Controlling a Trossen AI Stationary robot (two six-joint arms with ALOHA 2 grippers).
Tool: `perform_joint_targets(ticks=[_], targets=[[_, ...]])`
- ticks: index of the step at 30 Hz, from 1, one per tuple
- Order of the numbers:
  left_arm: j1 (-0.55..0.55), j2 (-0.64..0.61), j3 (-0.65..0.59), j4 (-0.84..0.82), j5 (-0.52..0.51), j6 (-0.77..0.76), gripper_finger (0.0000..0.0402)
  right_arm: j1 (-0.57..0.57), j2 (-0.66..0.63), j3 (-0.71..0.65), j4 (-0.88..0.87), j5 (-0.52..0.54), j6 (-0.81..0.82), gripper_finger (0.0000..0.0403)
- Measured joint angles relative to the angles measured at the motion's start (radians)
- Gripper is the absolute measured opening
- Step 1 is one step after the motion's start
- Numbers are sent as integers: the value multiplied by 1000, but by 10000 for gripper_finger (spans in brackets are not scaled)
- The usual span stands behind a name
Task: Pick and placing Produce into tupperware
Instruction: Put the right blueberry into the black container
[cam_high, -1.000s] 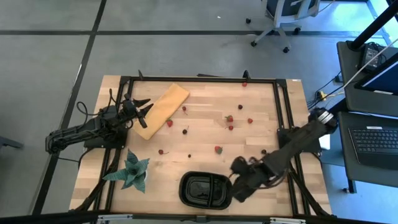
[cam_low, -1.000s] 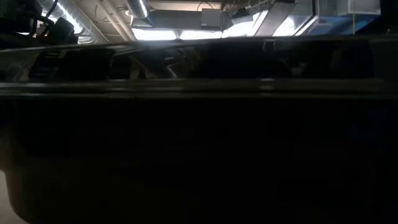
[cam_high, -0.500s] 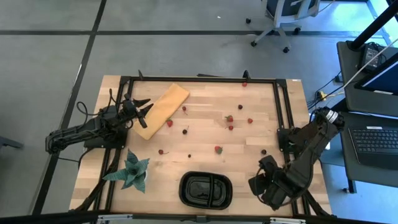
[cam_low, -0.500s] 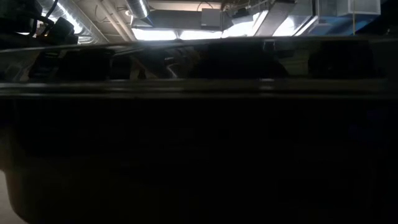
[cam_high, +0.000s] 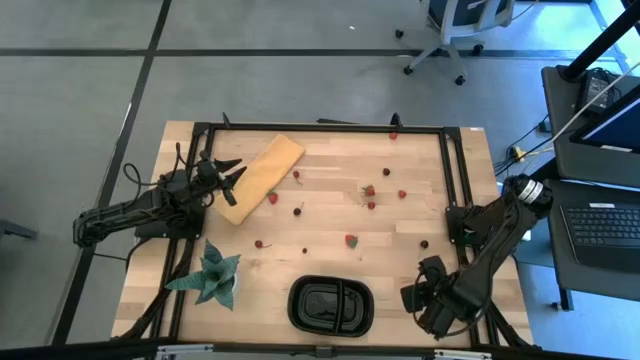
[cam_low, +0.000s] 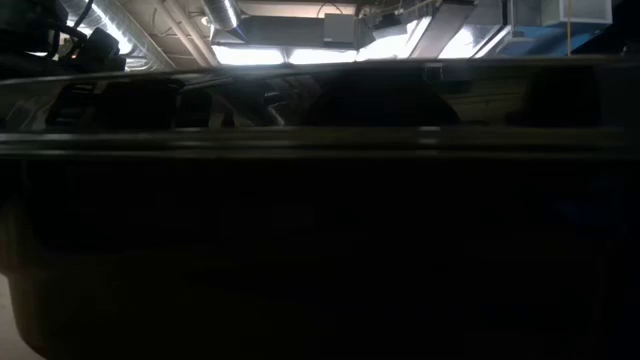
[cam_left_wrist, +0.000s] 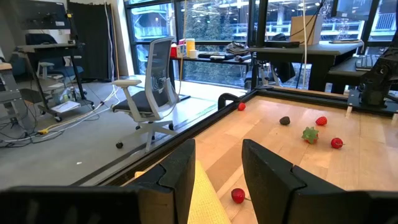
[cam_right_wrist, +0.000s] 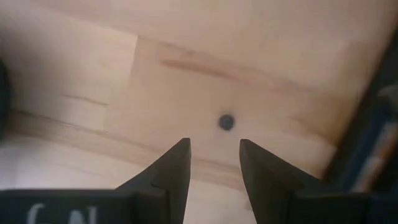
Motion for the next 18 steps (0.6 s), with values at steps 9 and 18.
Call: perform_joint_targets(ticks=[9,18], targets=[[0,0,0,0,0,0,125,0,0,-207,290,-1,-4,140],[0,0,0,0,0,0,125,0,0,-241,285,-42,-56,140]])
